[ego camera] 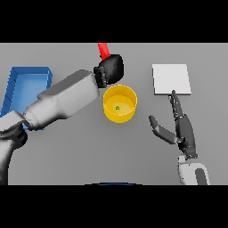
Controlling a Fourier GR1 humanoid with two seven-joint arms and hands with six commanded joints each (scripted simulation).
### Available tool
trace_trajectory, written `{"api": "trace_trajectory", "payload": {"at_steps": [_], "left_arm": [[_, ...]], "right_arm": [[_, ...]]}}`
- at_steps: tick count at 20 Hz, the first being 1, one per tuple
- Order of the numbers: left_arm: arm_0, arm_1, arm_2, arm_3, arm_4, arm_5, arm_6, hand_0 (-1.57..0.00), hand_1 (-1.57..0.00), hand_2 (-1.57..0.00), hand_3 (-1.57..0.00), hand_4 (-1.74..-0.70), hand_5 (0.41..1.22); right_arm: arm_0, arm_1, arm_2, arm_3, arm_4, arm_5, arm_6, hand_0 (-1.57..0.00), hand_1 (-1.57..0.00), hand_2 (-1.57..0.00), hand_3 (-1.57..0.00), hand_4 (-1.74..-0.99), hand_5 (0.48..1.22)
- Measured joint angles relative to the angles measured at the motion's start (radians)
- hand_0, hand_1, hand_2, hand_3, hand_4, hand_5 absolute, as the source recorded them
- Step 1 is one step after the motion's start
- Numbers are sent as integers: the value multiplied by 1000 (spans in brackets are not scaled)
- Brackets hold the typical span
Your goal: Pick up the red beaker and tilt it to pour out 1 green nut into yellow bowl. Pick up the yellow bowl and place it on the metallic measuring scale.
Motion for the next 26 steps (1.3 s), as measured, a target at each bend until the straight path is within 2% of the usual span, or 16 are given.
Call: {"api": "trace_trajectory", "payload": {"at_steps": [4,6,8,9,11,12,14,15,16,18,20,24,26], "left_arm": [[-72,-20,-46,3,-61,3,-31,-1571,-1571,-1571,-1570,-1732,1221],[-148,-12,-38,20,-74,-5,-59,-1571,-1571,-1571,-1570,-1729,1221],[-226,18,-19,37,-82,1,-86,-1571,-1571,-1571,-1571,-1727,1221],[-258,29,11,65,-70,-6,-78,-1571,-1571,-1571,-1571,-1724,1221],[-303,68,77,121,-42,36,-77,-1571,-1571,-1571,-1571,-1720,1221],[-328,84,121,158,-18,45,-61,-1571,-1571,-1571,-1571,-1722,1221],[-376,94,225,235,46,9,-1,-1571,-1571,-1571,-1571,-1728,1221],[-391,108,287,288,90,-2,22,-1571,-1571,-1571,-1523,-1731,1221],[-398,134,381,329,165,-28,64,-1571,-1571,-1571,-1515,-1733,1221],[-394,201,542,397,301,-45,101,-1571,-1571,-1571,-1507,-1736,1221],[-367,256,690,464,439,-49,113,-1571,-1571,-1571,-1530,-1738,1221],[-258,333,879,531,631,34,171,-1571,-1571,-1571,-1554,-1740,1221],[-171,350,925,549,687,104,265,-1571,-1571,-1571,-1560,-1740,1221]], "right_arm": [[-9,-6,-13,4,-1,-10,-5,1,1,1,1,-1138,572],[-11,4,-5,7,5,-12,2,1,1,1,1,-1138,565],[-20,-1,-3,3,14,-15,5,1,1,1,1,-1133,557],[-23,-3,-6,7,14,-17,10,1,1,1,1,-1130,554],[-28,1,-6,20,6,-11,0,1,1,1,1,-1128,554],[-27,-2,-8,10,0,-8,-20,1,1,1,1,-1117,554],[-31,1,-5,26,-21,15,-8,1,1,1,1,-1104,563],[-33,4,3,21,-8,8,-25,1,1,1,1,-1102,572],[-34,-1,3,24,-9,13,-34,1,1,1,1,-1104,576],[-43,-8,0,26,-13,17,-29,1,1,1,1,-1114,578],[-44,-8,-3,27,-26,23,-31,1,1,1,1,-1121,588],[-56,-21,2,38,5,10,-12,1,1,1,1,-1132,614],[-65,-23,4,58,5,17,-32,1,1,1,1,-1138,626]]}}
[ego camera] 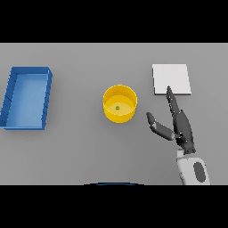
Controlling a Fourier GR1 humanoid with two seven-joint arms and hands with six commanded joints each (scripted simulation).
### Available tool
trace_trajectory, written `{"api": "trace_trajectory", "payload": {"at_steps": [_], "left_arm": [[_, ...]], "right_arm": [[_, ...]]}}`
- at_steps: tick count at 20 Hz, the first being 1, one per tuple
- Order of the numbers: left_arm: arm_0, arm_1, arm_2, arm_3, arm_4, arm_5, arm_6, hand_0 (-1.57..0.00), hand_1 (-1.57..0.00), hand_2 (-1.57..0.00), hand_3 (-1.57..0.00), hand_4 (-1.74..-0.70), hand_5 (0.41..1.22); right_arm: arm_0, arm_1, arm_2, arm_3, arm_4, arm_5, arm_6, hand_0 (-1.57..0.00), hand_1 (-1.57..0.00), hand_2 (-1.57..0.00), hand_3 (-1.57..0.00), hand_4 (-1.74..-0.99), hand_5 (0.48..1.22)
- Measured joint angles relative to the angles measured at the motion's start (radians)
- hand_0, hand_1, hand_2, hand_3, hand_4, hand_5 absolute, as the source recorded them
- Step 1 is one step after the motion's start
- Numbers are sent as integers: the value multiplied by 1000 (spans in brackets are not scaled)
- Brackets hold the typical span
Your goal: Pick up the red beaker and tilt it to pour out 1 green nut into yellow bowl. Pick up the yellow bowl and place it on the metallic measuring scale.
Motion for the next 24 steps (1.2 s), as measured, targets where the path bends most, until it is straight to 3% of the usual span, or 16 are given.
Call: {"api": "trace_trajectory", "payload": {"at_steps": [2,5,7,8,12,14,18,20,21,22,24], "left_arm": [[85,9,49,-18,64,87,17,-1571,-1571,-1571,-1564,-1740,1221],[178,16,129,-50,163,147,118,-1571,-1571,-1571,-1567,-1741,1221],[268,8,163,-94,219,173,145,-1571,-1571,-1571,-1569,-1741,1221],[323,7,178,-127,248,185,138,-1571,-1571,-1571,-1569,-1741,1221],[565,-38,193,-359,340,241,183,-1571,-1571,-1571,-1570,-1741,1221],[667,-53,195,-479,373,254,231,-1571,-1571,-1571,-1571,-1741,1151],[821,-66,187,-699,408,279,336,-1571,-1571,-1571,-1571,-1741,925],[852,-67,186,-763,419,278,406,-1571,-1571,-1526,-1525,-1521,818],[877,-62,181,-804,427,262,416,-1469,-1344,-1276,-1318,-1369,774],[899,-48,172,-846,446,207,395,-1175,-1075,-1021,-1055,-1232,737],[935,-37,176,-920,509,126,400,-751,-687,-653,-675,-1050,683]], "right_arm": [[4,-12,-1,-7,-1,8,-1,1,1,1,1,-1134,632],[5,-12,2,-9,-11,18,-3,1,1,1,1,-1133,655],[2,-17,0,-4,-16,26,4,1,1,1,1,-1127,664],[22,-17,3,-8,-19,31,-24,1,1,1,1,-1131,669],[17,-23,3,-10,-9,25,-24,1,1,1,1,-1166,676],[22,-23,5,-10,-1,20,-28,1,1,1,1,-1174,676],[26,-17,8,-17,-6,21,-27,1,1,1,1,-1157,671],[24,-17,6,-17,-14,27,-12,1,1,1,1,-1155,670],[22,-18,2,-13,-18,27,-4,1,1,1,1,-1153,670],[16,-15,4,-10,-17,28,1,1,1,1,1,-1151,670],[14,-14,7,-11,-10,24,-6,1,1,1,1,-1150,671]]}}
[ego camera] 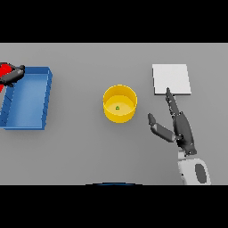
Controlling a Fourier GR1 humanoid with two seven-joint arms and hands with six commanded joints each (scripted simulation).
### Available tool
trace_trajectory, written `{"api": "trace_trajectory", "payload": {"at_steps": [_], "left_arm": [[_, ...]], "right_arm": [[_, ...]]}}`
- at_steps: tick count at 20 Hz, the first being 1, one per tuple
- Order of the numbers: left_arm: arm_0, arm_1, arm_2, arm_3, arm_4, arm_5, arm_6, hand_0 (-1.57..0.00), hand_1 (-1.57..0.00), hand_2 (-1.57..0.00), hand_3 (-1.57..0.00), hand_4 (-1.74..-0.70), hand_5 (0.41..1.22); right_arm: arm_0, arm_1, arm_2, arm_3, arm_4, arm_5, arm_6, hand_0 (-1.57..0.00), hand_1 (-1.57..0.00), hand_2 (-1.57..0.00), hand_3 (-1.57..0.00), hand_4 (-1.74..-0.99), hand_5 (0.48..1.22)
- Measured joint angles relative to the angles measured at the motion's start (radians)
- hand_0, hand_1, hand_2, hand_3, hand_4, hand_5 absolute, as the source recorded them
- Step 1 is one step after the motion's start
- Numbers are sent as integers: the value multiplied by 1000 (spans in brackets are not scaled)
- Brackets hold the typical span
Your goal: Pick up the red beaker and tilt it to pour out 1 green nut into yellow bowl. Pick up the yellow bowl and place it on the metallic measuring scale.
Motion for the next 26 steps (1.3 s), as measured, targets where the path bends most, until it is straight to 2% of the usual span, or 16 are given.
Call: {"api": "trace_trajectory", "payload": {"at_steps": [1,3,6,8,10,11,12,13,15,16,18,19,23,26], "left_arm": [[18,3,15,-11,41,-37,-2,-601,-550,-522,-539,-976,664],[8,30,-13,-12,18,-82,37,-384,-351,-334,-345,-875,644],[-9,37,-50,18,-25,-104,60,-196,-179,-170,-176,-813,627],[-7,35,-67,23,-52,-87,50,-125,-115,-109,-112,-794,627],[-14,35,-66,42,-66,-70,8,-80,-73,-69,-72,-776,631],[-13,26,-66,28,-63,-59,-8,-64,-58,-55,-57,-778,633],[-14,29,-53,29,-55,-52,-30,-51,-46,-44,-45,-779,635],[-4,25,-49,9,-47,-45,-40,-40,-37,-35,-36,-784,644],[7,12,-38,-19,-20,-42,-54,-25,-23,-22,-23,-793,657],[11,7,-35,-25,-15,-39,-53,-20,-18,-17,-18,-798,661],[5,0,-36,-30,-14,-33,-50,-13,-11,-11,-11,-800,673],[4,-3,-35,-24,-12,-36,-43,-10,-9,-8,-9,-802,678],[22,-11,-38,-44,-5,-35,-39,-3,-3,-3,-3,-811,688],[27,1,-32,-47,-2,-43,-40,-1,-1,-1,-1,-809,687]], "right_arm": [[5,-3,-2,-12,-1,-2,-15,1,1,1,1,-1153,670],[13,-10,-11,-8,-12,3,-15,1,1,1,1,-1155,669],[2,-12,-7,6,6,-5,-6,1,1,1,1,-1157,665],[2,-11,-3,7,21,-14,-10,1,1,1,1,-1157,665],[-3,-9,0,7,29,-18,-4,1,1,1,1,-1144,644],[-11,-1,7,5,36,-22,29,1,1,1,1,-1131,631],[-11,-9,21,-1,87,-44,74,1,1,1,1,-1115,638],[-14,-28,26,-8,97,-30,72,1,1,1,1,-1087,649],[-50,-72,56,4,117,28,33,1,1,1,1,-1088,665],[-84,-111,64,9,137,59,43,1,1,1,1,-1103,662],[-155,-177,104,29,239,83,97,1,1,1,1,-1128,637],[-176,-193,132,34,280,99,106,1,1,1,1,-1132,631],[-324,-294,227,99,428,182,82,1,1,1,1,-1152,632],[-421,-329,309,159,503,242,16,1,1,1,1,-1167,639]]}}
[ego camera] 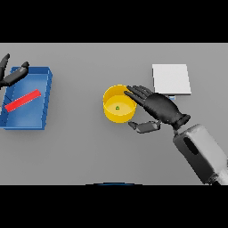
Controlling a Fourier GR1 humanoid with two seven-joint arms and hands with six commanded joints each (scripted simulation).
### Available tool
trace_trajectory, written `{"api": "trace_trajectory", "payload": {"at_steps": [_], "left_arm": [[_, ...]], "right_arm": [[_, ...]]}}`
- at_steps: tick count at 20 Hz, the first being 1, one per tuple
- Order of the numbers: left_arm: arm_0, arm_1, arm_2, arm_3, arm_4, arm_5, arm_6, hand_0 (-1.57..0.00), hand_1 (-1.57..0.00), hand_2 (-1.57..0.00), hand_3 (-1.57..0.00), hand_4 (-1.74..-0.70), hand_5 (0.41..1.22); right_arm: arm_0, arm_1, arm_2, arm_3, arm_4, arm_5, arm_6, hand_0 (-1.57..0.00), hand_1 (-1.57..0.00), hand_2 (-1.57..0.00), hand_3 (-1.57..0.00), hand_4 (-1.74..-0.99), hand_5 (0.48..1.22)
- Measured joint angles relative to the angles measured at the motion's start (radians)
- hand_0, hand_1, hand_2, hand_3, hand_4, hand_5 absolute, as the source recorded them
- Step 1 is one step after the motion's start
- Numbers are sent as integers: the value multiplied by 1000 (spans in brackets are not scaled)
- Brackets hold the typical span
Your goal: Pick up the red beaker and tilt it to pour out 1 green nut into yellow bowl. Pick up the yellow bowl and place it on the metallic measuring scale.
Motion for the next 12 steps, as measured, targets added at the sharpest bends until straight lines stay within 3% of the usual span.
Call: {"api": "trace_trajectory", "payload": {"at_steps": [7,12], "left_arm": [[3,4,5,-14,10,-9,8,1,1,1,1,-808,696],[-5,7,8,10,7,-15,-3,1,1,1,1,-806,700]], "right_arm": [[-162,-7,114,160,85,87,-85,1,1,1,1,-1157,644],[-256,36,188,279,126,145,-102,1,1,1,1,-1162,667]]}}
